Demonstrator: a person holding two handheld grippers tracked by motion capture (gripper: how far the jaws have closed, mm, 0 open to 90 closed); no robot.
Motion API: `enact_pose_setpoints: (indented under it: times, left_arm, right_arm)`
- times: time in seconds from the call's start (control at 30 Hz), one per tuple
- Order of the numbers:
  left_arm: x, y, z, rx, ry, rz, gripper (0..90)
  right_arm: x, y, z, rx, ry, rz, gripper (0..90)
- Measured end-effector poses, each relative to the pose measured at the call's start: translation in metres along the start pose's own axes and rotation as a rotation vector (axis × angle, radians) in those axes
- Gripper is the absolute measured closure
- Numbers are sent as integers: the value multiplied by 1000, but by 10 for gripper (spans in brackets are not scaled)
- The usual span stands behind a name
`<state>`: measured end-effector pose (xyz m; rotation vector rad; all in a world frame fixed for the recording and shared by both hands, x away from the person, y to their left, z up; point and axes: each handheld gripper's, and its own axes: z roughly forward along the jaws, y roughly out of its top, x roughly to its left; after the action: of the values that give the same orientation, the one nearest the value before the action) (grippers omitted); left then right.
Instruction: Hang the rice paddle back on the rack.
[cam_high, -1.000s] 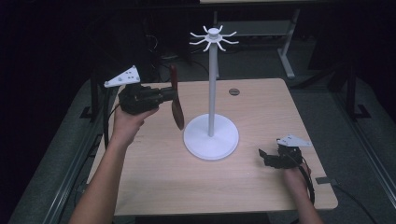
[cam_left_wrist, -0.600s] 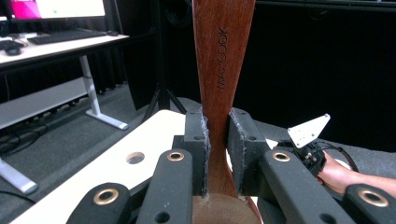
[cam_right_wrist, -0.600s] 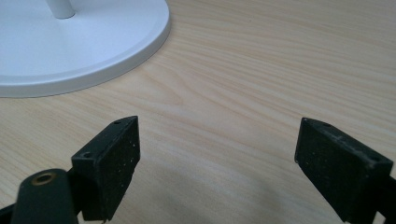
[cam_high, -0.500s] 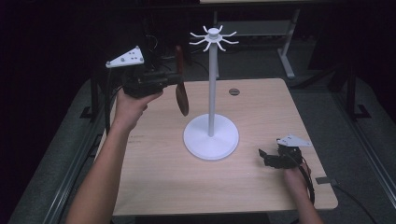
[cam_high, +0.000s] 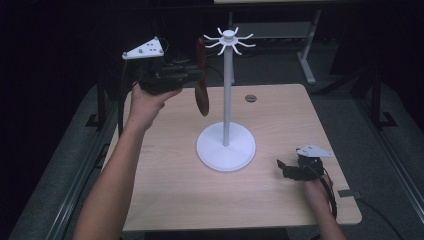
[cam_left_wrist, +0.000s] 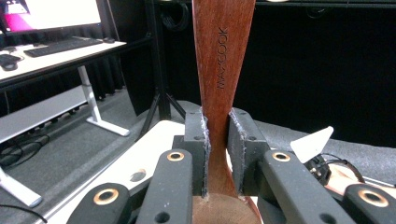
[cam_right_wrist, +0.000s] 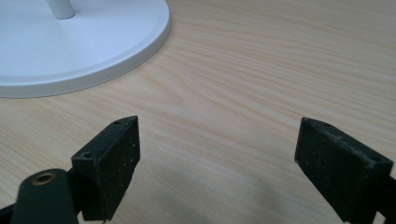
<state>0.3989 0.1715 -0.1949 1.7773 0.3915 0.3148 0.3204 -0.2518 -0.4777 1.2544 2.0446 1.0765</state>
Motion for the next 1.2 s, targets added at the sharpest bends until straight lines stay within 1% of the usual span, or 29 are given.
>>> enact_pose_setpoints:
  times: [0.13, 0.3, 0.5, 0.53, 0.63, 0.67, 0.77, 0.87, 1.0, 1.2]
  left_arm:
    - [1, 0, 4, 11, -1, -3, 782]
    - [1, -1, 10, 12, -9, -12, 782]
    - [0, -3, 16, 25, -18, -8, 781]
    - [1, -3, 17, 25, -16, -6, 782]
    - [1, -4, 18, 16, -18, -16, 779]
    - [1, -4, 18, 15, -21, -16, 776]
    - [0, -5, 17, 18, -12, -11, 763]
    - [0, -5, 15, 28, -3, -10, 699]
    - [0, -6, 10, 35, 7, -11, 640]
    - [-1, -13, 0, 57, 23, -13, 602]
  right_arm:
    - [0, 0, 0, 0, 1, 0, 137]
    - [0, 0, 0, -2, 1, -1, 137]
    - [0, 0, 0, -2, 3, 2, 137]
    - [0, 0, 0, -2, 3, 2, 137]
    - [0, 0, 0, -2, 3, 2, 137]
    - [0, 0, 0, -2, 3, 1, 137]
    - [0, 0, 0, -2, 3, 2, 137]
    - [0, 0, 0, -3, 3, 0, 137]
    - [0, 0, 0, -2, 3, 1, 137]
    - [0, 0, 0, 0, 6, 2, 137]
